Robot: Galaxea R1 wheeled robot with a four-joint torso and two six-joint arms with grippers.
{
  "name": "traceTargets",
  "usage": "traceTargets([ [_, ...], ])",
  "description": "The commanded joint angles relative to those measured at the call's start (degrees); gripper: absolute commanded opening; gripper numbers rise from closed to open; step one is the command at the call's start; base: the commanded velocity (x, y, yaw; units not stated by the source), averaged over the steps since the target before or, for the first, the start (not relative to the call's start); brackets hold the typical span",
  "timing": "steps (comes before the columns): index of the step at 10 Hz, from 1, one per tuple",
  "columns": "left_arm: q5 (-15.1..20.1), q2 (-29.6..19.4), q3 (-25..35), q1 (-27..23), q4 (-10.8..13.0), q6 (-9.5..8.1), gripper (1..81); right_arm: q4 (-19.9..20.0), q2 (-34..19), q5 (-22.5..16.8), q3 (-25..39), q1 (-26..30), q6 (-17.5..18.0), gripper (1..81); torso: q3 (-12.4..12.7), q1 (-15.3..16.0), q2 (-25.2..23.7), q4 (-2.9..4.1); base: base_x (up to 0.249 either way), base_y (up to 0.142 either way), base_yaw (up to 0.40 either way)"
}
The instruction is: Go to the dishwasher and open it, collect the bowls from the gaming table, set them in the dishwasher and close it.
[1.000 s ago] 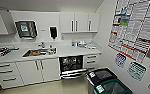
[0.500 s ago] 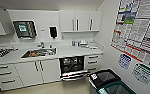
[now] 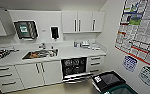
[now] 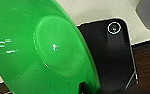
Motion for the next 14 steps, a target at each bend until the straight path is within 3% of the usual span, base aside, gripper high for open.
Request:
traceTargets([
  [1,2.07,-0.79,1.04,-3.04,0.45,0.06,1.0,-0.52,-0.52,-2.58,0.67,2.69,-0.32,1.0,0.0,0.0,0.0,0.0,0.102,0.103,0.0],
  [8,2.07,-0.79,1.04,-3.04,0.54,0.15,1.0,-0.52,-0.52,-2.58,0.67,2.78,-0.32,1.0,0.0,0.0,0.0,0.0,0.101,0.1,0.0],
  [14,2.07,-0.79,0.95,-3.04,0.45,0.07,1.0,-0.52,-0.52,-2.58,0.67,2.78,-0.32,1.0,0.0,-0.02,0.0,0.0,0.103,0.061,0.0],
])
